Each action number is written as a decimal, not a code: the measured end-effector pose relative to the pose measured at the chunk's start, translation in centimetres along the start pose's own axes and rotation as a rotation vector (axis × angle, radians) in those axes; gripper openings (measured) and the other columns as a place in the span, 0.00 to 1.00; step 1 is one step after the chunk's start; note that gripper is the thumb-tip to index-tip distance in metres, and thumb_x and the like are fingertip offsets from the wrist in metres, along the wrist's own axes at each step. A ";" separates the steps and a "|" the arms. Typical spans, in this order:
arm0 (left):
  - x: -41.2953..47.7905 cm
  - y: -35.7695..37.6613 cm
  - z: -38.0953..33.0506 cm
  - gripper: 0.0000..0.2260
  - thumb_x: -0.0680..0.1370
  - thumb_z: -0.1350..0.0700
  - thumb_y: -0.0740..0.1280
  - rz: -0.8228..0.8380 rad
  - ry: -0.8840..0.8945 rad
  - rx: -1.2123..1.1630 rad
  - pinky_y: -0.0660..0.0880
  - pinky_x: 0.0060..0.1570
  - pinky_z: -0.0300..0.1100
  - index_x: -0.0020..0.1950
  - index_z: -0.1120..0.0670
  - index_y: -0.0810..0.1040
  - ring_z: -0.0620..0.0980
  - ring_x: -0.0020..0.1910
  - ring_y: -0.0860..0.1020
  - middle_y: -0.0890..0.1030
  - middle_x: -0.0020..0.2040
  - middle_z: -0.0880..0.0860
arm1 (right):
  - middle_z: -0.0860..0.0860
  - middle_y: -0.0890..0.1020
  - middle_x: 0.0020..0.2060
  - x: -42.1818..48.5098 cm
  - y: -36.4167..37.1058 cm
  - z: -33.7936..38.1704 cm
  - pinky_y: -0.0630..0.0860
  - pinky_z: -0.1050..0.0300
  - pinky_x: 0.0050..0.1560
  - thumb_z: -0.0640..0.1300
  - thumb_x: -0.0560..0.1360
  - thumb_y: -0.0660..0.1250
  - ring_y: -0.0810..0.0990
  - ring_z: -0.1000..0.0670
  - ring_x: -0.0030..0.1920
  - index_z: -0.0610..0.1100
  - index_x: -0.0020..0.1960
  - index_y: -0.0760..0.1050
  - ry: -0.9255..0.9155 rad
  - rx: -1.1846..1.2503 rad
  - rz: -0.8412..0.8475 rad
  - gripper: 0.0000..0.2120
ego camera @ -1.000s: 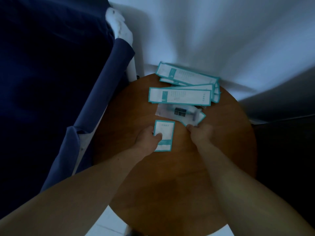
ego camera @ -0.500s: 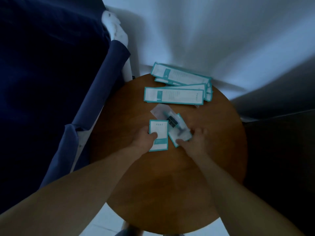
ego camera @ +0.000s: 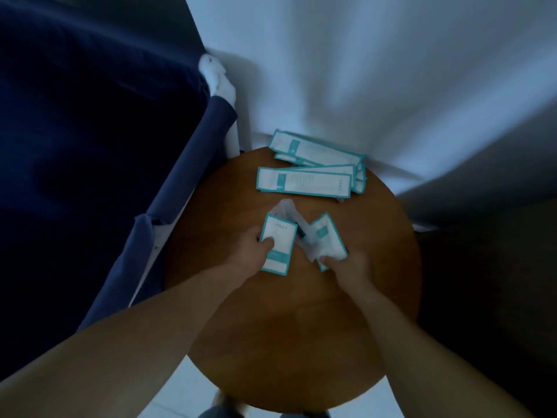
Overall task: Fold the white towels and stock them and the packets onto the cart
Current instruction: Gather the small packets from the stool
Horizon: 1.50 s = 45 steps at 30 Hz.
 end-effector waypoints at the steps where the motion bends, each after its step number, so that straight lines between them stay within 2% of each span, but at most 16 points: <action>1: -0.7 -0.4 -0.5 0.11 0.82 0.57 0.64 -0.005 0.013 0.006 0.78 0.46 0.46 0.63 0.58 0.75 0.57 0.54 0.81 0.80 0.60 0.59 | 0.46 0.83 0.42 -0.5 -1.0 0.5 0.78 0.51 0.45 0.47 0.67 0.80 0.82 0.43 0.44 0.41 0.51 0.81 -0.020 0.015 -0.014 0.16; 5: -3.6 -2.2 -2.9 0.12 0.82 0.55 0.64 -0.020 0.057 0.043 0.75 0.40 0.40 0.64 0.56 0.76 0.53 0.51 0.80 0.81 0.59 0.57 | 0.47 0.82 0.40 -3.0 -5.4 3.5 0.78 0.51 0.41 0.44 0.69 0.77 0.82 0.42 0.43 0.47 0.45 0.78 -0.102 0.097 -0.128 0.10; 10: -7.3 -4.7 -7.6 0.10 0.82 0.54 0.63 -0.048 0.180 0.066 0.72 0.36 0.37 0.59 0.59 0.75 0.52 0.48 0.78 0.79 0.54 0.56 | 0.50 0.78 0.38 -6.9 -10.0 9.5 0.67 0.70 0.28 0.38 0.72 0.74 0.76 0.50 0.37 0.44 0.49 0.76 -0.264 0.121 -0.138 0.09; 12: -8.7 -5.9 -9.6 0.09 0.82 0.54 0.63 -0.060 0.244 0.075 0.71 0.33 0.36 0.56 0.59 0.75 0.51 0.46 0.78 0.80 0.53 0.56 | 0.51 0.81 0.40 -8.8 -10.9 11.8 0.71 0.74 0.32 0.37 0.72 0.73 0.78 0.50 0.40 0.47 0.50 0.78 -0.328 0.145 -0.104 0.09; 13: -9.3 -6.5 -10.4 0.08 0.82 0.54 0.63 -0.063 0.270 0.078 0.72 0.34 0.38 0.56 0.59 0.75 0.51 0.45 0.79 0.80 0.53 0.56 | 0.52 0.83 0.41 -9.6 -11.4 12.5 0.78 0.68 0.39 0.40 0.71 0.74 0.81 0.49 0.42 0.50 0.49 0.79 -0.349 0.169 -0.110 0.09; 14: -9.9 -7.0 -11.3 0.08 0.82 0.54 0.63 -0.060 0.295 0.069 0.73 0.35 0.39 0.56 0.58 0.75 0.51 0.45 0.79 0.80 0.52 0.56 | 0.53 0.85 0.42 -10.4 -12.0 13.0 0.82 0.56 0.45 0.46 0.70 0.74 0.83 0.48 0.44 0.52 0.47 0.81 -0.363 0.180 -0.123 0.07; 16: -11.4 -7.9 -12.6 0.08 0.82 0.55 0.63 -0.036 0.348 0.037 0.77 0.39 0.42 0.57 0.59 0.75 0.52 0.45 0.81 0.81 0.52 0.56 | 0.54 0.86 0.45 -11.0 -12.2 13.1 0.82 0.44 0.52 0.60 0.66 0.72 0.85 0.49 0.48 0.59 0.51 0.82 -0.380 0.210 -0.072 0.15; 19: -14.0 -8.0 -13.6 0.07 0.81 0.57 0.65 0.096 0.402 -0.040 0.80 0.52 0.52 0.55 0.58 0.78 0.56 0.50 0.82 0.82 0.53 0.58 | 0.52 0.87 0.43 -14.7 -11.8 14.8 0.81 0.44 0.53 0.61 0.62 0.74 0.85 0.46 0.47 0.57 0.48 0.84 -0.363 0.238 0.025 0.17; 22: -17.4 -7.3 -13.4 0.02 0.80 0.59 0.66 0.276 0.455 -0.112 0.79 0.54 0.53 0.50 0.54 0.78 0.56 0.50 0.82 0.83 0.53 0.57 | 0.54 0.85 0.33 -19.4 -11.4 16.2 0.77 0.57 0.39 0.47 0.67 0.80 0.81 0.53 0.34 0.46 0.39 0.83 -0.381 0.209 0.044 0.07; 24: -19.6 -7.2 -13.1 0.03 0.80 0.60 0.67 0.354 0.507 -0.130 0.81 0.53 0.51 0.51 0.53 0.78 0.54 0.49 0.83 0.84 0.51 0.55 | 0.52 0.84 0.35 -21.4 -12.0 16.3 0.77 0.61 0.38 0.38 0.69 0.79 0.80 0.54 0.35 0.46 0.41 0.79 -0.394 0.269 -0.039 0.09; 27: -22.2 -7.1 -12.7 0.07 0.78 0.63 0.69 0.429 0.586 -0.109 0.82 0.48 0.48 0.54 0.53 0.78 0.52 0.49 0.84 0.84 0.51 0.53 | 0.43 0.84 0.45 -24.8 -13.2 15.9 0.82 0.50 0.47 0.33 0.68 0.78 0.83 0.46 0.43 0.44 0.47 0.76 -0.362 0.435 -0.170 0.14; 31: -25.5 -6.8 -14.0 0.11 0.76 0.63 0.72 0.418 0.661 -0.124 0.80 0.54 0.55 0.57 0.57 0.78 0.55 0.50 0.84 0.84 0.53 0.55 | 0.42 0.84 0.47 -29.1 -14.8 14.1 0.83 0.46 0.48 0.39 0.70 0.78 0.85 0.44 0.44 0.41 0.51 0.76 -0.294 0.681 -0.258 0.14; 34: -28.9 -5.4 -16.0 0.10 0.73 0.64 0.74 0.416 0.740 -0.148 0.80 0.54 0.56 0.52 0.56 0.79 0.58 0.49 0.84 0.85 0.50 0.57 | 0.43 0.86 0.46 -32.8 -16.7 13.0 0.83 0.43 0.51 0.43 0.72 0.77 0.87 0.43 0.46 0.42 0.51 0.81 -0.298 0.718 -0.306 0.10; 39: -36.1 -1.8 -19.7 0.13 0.69 0.62 0.77 0.472 0.854 -0.193 0.82 0.48 0.54 0.52 0.58 0.80 0.58 0.46 0.85 0.85 0.48 0.57 | 0.50 0.86 0.43 -39.3 -23.5 11.2 0.82 0.60 0.37 0.44 0.74 0.75 0.86 0.54 0.40 0.46 0.51 0.80 -0.359 0.703 -0.504 0.07; 42: -41.2 0.6 -21.9 0.07 0.73 0.64 0.73 0.506 0.894 -0.263 0.82 0.46 0.51 0.50 0.58 0.81 0.53 0.41 0.84 0.85 0.45 0.56 | 0.50 0.86 0.44 -43.2 -28.4 9.9 0.81 0.59 0.38 0.44 0.74 0.75 0.85 0.53 0.41 0.44 0.53 0.81 -0.415 0.703 -0.644 0.08; 45: -47.3 4.5 -23.7 0.03 0.77 0.63 0.69 0.618 0.911 -0.283 0.81 0.46 0.52 0.47 0.57 0.80 0.55 0.41 0.83 0.84 0.44 0.56 | 0.51 0.86 0.42 -47.0 -33.2 6.6 0.81 0.60 0.37 0.46 0.74 0.75 0.86 0.55 0.39 0.45 0.52 0.81 -0.420 0.722 -0.749 0.09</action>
Point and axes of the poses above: each hand's wrist, its own x-axis towards the middle knuckle, its own y-axis out of the palm, z = x × y, the point moved 9 cm from there along x, towards the middle knuckle
